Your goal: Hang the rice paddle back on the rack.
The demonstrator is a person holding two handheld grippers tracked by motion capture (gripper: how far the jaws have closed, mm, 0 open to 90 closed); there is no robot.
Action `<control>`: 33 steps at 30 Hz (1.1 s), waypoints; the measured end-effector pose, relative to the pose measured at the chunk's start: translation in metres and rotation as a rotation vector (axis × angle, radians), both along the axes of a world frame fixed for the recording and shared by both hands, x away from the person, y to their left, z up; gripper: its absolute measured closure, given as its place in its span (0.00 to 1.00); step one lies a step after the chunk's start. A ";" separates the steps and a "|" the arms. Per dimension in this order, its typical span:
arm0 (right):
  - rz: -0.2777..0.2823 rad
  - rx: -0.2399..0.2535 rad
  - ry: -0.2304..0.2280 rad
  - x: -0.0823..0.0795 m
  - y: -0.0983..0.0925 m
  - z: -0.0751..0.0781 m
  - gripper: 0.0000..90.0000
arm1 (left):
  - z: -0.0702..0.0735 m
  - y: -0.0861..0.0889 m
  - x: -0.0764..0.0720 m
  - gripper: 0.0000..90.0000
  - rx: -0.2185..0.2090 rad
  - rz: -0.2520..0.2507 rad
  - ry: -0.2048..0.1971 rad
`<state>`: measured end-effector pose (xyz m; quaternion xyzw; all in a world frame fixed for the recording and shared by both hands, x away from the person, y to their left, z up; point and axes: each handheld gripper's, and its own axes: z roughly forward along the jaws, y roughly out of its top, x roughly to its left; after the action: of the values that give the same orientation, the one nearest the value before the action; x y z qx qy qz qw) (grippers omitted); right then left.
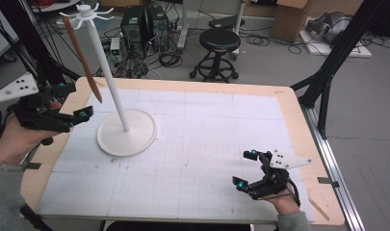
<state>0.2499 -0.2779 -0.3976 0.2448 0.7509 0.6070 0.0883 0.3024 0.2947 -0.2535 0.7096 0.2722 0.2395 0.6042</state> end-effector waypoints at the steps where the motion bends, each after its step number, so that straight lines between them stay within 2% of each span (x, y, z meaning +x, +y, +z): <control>1: -0.001 0.001 0.002 0.000 0.000 0.000 0.00 | 0.000 0.000 0.000 0.02 0.000 0.000 0.000; 5: -0.003 0.001 -0.007 0.001 0.001 0.001 0.00 | -0.014 -0.005 -0.006 0.02 -0.038 -0.014 -0.008; 6: -0.006 0.001 -0.006 0.001 0.001 0.001 0.00 | -0.022 -0.007 -0.009 0.02 -0.060 -0.017 -0.007; 8: -0.009 -0.001 -0.005 0.002 0.001 0.000 0.00 | -0.027 -0.009 -0.010 0.02 -0.067 -0.017 -0.010; 11: -0.012 0.003 -0.012 0.003 0.000 0.000 0.00 | -0.046 -0.016 -0.014 0.02 -0.064 -0.014 0.004; 12: -0.015 0.003 -0.009 0.003 0.000 0.000 0.00 | -0.046 -0.016 -0.014 0.02 -0.064 -0.014 0.004; 14: -0.020 0.004 -0.013 0.004 -0.001 0.000 0.00 | -0.057 -0.021 -0.018 0.02 -0.077 -0.024 0.005; 22: -0.032 0.008 -0.015 0.004 -0.002 0.000 0.00 | -0.075 -0.032 -0.025 0.02 -0.064 -0.062 -0.004; 25: -0.035 0.011 -0.013 0.004 -0.003 0.000 0.00 | -0.082 -0.035 -0.026 0.02 -0.057 -0.064 0.006; 29: -0.038 0.008 -0.016 0.004 -0.003 0.000 0.00 | -0.094 -0.039 -0.030 0.02 -0.082 -0.068 0.009; 30: -0.038 0.007 -0.013 0.004 -0.003 0.000 0.00 | -0.101 -0.042 -0.033 0.02 -0.097 -0.094 -0.009; 33: -0.040 0.005 -0.015 0.004 -0.003 0.000 0.00 | -0.104 -0.046 -0.036 0.02 -0.080 -0.096 0.003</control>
<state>0.2538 -0.2808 -0.3976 0.2555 0.7437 0.6087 0.1055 0.2665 0.2487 -0.3575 0.6974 0.2482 0.1980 0.6425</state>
